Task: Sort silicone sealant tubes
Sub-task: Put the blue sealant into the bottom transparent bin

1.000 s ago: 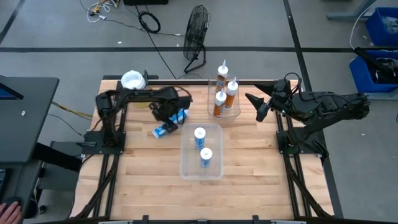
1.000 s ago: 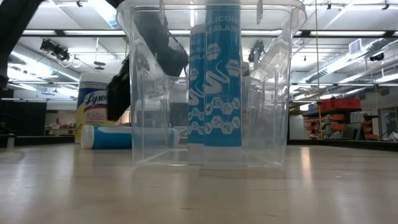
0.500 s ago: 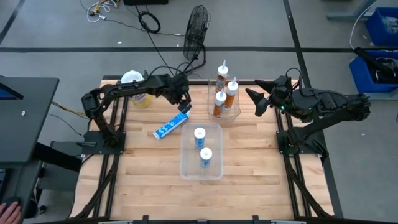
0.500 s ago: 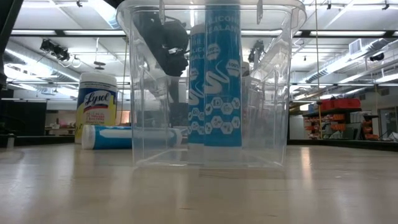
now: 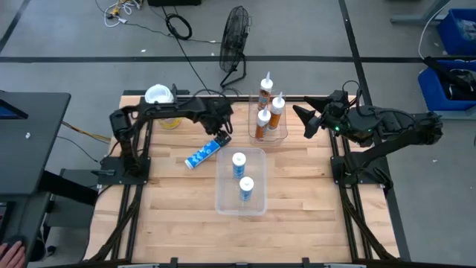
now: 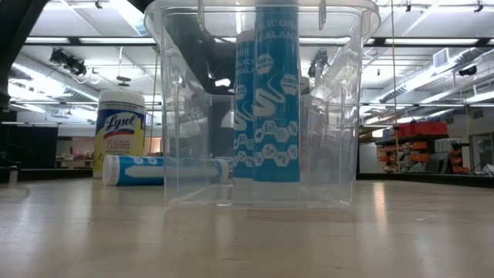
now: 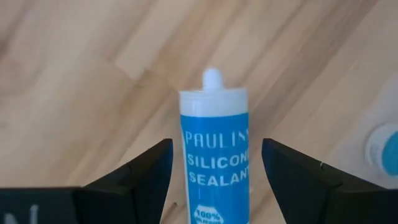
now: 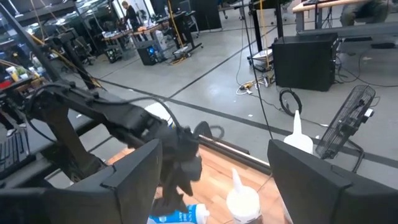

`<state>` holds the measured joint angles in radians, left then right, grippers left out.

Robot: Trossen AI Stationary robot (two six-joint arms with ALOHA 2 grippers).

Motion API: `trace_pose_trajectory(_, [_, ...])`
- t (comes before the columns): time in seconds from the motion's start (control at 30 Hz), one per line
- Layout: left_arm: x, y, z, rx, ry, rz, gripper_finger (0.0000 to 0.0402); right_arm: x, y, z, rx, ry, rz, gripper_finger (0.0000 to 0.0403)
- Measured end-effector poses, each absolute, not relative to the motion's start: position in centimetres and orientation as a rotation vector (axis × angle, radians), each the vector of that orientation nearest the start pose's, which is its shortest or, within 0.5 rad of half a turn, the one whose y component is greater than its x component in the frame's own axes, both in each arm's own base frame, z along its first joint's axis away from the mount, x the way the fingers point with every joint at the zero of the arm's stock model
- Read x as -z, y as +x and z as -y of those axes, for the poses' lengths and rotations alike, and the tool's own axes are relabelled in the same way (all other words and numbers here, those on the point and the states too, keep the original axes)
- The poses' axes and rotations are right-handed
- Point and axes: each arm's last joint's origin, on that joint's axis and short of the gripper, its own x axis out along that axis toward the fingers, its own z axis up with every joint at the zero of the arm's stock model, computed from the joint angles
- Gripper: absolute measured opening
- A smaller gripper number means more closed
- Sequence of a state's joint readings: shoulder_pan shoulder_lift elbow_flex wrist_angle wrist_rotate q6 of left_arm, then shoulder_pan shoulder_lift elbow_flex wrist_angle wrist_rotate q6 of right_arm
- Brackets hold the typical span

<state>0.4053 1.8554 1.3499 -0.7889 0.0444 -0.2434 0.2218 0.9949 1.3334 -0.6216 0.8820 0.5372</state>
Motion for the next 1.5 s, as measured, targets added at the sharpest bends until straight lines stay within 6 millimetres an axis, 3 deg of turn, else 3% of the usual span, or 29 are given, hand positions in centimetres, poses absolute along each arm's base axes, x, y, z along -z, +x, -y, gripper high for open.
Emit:
trace_pose_trajectory(0.2, [-18.0,34.1,-13.7,-0.448,-0.466,-1.294,0.0252,-43.9,17.1,-1.6,0.709,0.384,-0.053,0.0294])
trace_pose_trajectory(0.53, [-17.6,34.8,-13.7,-0.441,-0.457,-1.258,0.0252,-43.9,17.1,-1.5,0.731,0.38,-0.047,0.0294])
trace_pose_trajectory(0.93, [-15.1,35.2,-13.8,-0.374,-0.508,-1.326,0.0252,-43.9,17.1,-1.2,0.743,0.39,-0.035,0.0294])
trace_pose_trajectory(1.5, [-14.9,35.2,-14.5,-0.327,-0.392,-1.31,0.0223,-44.1,17.2,-1.1,0.749,0.397,-0.023,0.0294])
